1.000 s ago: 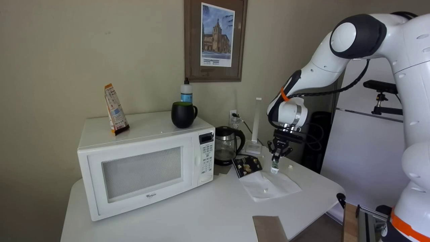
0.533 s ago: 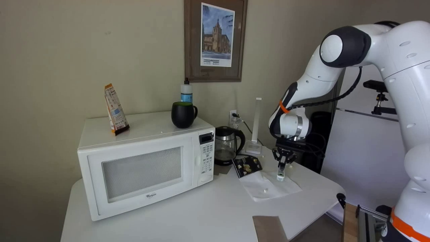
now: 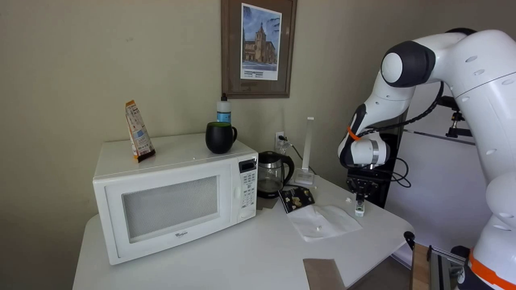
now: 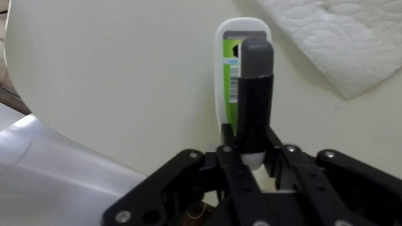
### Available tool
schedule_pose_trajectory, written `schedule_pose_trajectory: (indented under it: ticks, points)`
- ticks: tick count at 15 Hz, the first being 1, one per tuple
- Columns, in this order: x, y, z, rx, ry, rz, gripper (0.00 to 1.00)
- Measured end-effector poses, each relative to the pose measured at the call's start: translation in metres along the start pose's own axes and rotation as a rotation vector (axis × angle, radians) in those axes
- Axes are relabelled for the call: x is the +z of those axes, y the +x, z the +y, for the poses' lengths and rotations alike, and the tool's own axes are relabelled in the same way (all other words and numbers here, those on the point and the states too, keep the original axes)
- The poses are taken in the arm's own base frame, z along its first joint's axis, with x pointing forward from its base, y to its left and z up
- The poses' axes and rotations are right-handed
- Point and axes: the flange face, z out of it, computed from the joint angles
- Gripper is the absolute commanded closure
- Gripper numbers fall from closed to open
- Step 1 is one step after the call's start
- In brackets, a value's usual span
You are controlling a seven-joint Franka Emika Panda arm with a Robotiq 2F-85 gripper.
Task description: Use the brush to scrub the right side of the counter.
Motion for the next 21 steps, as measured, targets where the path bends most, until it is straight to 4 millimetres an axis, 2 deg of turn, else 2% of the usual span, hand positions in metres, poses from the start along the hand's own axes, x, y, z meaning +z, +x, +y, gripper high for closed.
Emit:
schedule_pose_trajectory:
  ticks: [5,15,18,21]
  points:
    - [0.026,-0.001,0.031,0.069,-0.065,-0.023,0.94]
    - [0.032,0.022,0.078,0.331,-0.004,0.014,0.94]
    - [0.033,0.028,0.075,0.393,0.054,0.032,0.94]
    - [0.032,0.028,0.054,0.412,0.111,0.024,0.94]
